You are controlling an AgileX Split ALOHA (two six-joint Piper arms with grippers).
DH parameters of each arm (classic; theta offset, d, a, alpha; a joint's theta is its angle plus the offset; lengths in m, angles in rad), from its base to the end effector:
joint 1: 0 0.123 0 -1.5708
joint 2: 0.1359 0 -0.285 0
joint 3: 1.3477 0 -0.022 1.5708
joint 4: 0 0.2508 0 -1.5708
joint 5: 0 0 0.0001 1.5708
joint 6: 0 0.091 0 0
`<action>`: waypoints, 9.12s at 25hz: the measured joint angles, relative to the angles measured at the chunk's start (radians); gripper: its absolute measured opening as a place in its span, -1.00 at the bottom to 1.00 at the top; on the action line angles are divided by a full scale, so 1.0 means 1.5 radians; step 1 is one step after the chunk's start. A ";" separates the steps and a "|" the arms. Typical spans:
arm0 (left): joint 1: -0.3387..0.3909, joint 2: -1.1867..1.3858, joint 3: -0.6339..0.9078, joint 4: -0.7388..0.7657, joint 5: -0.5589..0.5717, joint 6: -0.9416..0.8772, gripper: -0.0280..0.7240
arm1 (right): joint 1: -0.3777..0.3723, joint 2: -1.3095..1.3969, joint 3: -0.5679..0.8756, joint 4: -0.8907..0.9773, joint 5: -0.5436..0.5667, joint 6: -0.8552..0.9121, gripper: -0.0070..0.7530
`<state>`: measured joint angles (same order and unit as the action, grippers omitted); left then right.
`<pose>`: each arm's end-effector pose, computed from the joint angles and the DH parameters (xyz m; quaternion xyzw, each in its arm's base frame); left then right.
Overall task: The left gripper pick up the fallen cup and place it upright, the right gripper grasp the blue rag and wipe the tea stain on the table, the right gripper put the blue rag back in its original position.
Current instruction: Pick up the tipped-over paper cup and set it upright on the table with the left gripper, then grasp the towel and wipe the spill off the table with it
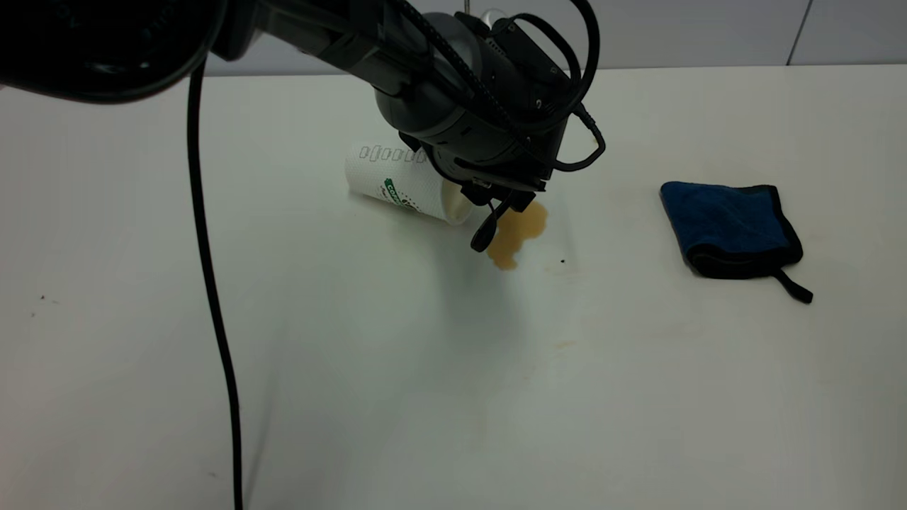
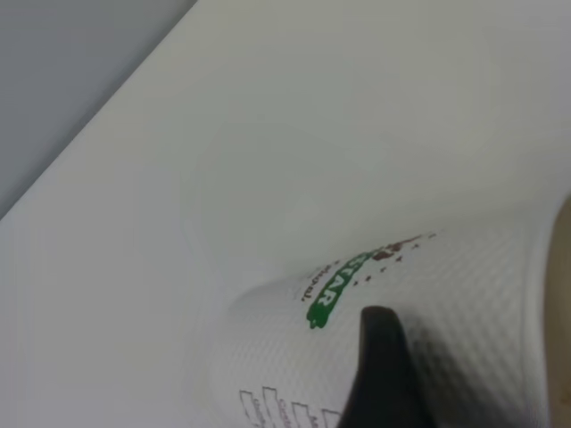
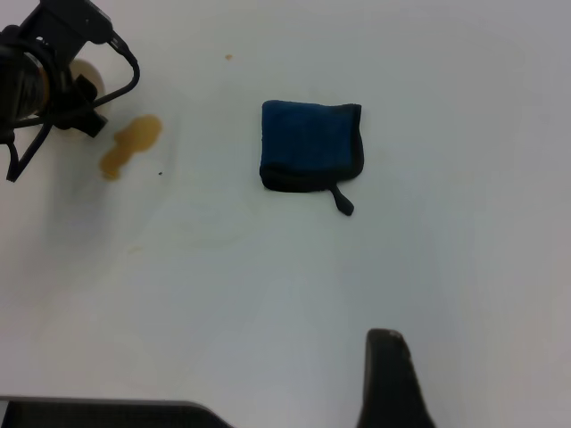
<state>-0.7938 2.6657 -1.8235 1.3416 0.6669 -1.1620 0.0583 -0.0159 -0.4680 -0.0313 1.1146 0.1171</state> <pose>0.3965 -0.3249 0.0039 0.3077 0.8519 0.1862 0.3807 -0.0059 -0.0029 0.2641 0.0265 0.8704 0.0275 0.4908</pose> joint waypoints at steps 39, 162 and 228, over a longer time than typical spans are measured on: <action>0.230 -0.181 -0.005 -0.781 -0.017 0.677 -0.89 | 0.000 0.000 0.000 0.000 0.000 0.000 0.42; 0.493 -1.789 0.891 -0.855 0.309 0.723 0.58 | 0.000 0.000 0.000 0.001 0.000 0.000 0.42; 0.493 -1.789 0.891 -0.855 0.310 0.721 0.58 | -0.015 1.624 -0.547 0.425 -0.743 -0.664 0.57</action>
<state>-0.0541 -0.0180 -0.4871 0.0588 1.1312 -0.0805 0.0364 2.4200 -1.2892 0.6068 0.0000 -0.8793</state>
